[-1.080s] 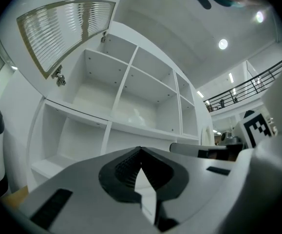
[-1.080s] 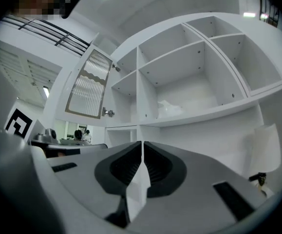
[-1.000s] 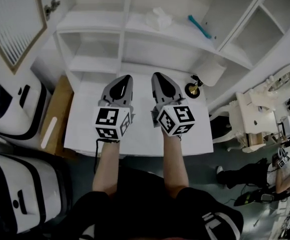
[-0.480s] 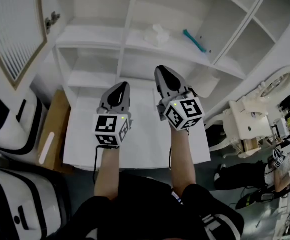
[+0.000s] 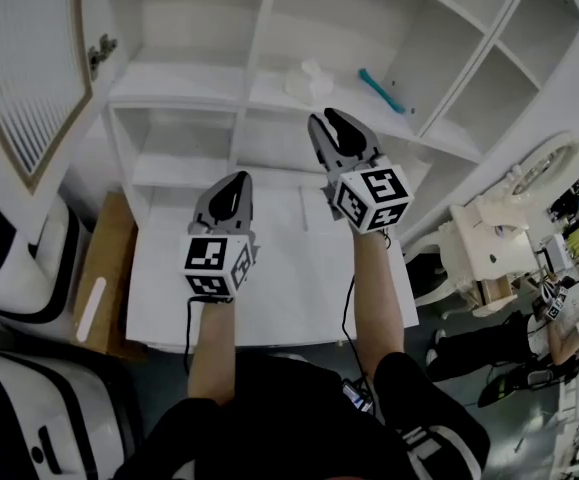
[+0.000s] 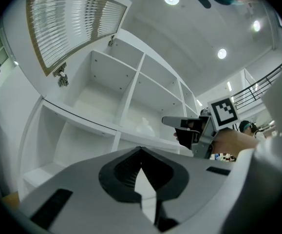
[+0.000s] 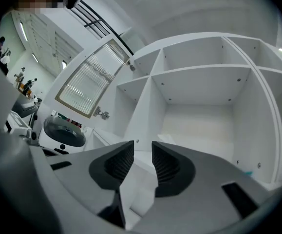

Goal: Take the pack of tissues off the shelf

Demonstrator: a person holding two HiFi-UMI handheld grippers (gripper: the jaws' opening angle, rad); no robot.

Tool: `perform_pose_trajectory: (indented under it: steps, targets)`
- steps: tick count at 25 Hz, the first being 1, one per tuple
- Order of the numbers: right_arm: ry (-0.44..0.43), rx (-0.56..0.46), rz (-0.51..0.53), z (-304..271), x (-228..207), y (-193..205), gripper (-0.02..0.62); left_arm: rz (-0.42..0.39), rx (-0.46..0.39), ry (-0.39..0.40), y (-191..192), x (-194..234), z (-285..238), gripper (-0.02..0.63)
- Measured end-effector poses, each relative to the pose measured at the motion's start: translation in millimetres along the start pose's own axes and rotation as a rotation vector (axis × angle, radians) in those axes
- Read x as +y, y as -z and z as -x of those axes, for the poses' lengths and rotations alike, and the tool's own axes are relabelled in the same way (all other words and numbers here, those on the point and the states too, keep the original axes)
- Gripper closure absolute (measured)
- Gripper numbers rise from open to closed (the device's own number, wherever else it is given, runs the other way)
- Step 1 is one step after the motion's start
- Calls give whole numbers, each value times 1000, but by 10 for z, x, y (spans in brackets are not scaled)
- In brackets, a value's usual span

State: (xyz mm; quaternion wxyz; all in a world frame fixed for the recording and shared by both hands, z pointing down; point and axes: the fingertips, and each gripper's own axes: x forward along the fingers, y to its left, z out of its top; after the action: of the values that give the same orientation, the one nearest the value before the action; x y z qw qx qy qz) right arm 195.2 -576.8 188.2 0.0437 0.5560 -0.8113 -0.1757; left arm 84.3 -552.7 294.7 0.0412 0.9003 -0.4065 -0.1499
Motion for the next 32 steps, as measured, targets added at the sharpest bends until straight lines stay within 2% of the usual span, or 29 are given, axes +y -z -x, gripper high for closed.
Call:
perform_pose_trajectory:
  steps: [7,13,23,26,32]
  targets:
    - [7,86,55,-290,-189,74,437,-13,20,-4,31,62,74,597]
    - [59,182,103,-523,-407,211,410,0,42,-36,46,278,126,597]
    - [100,246,142,-761,-499,362,408,8,24,-74,-3,511,181,597]
    - [115,270,170,-770,-495,395,412,9,22,-74,-10,522,183,597]
    - [118,301,213,-731,-485,419,505,6,28,-75,-20,501,222,597]
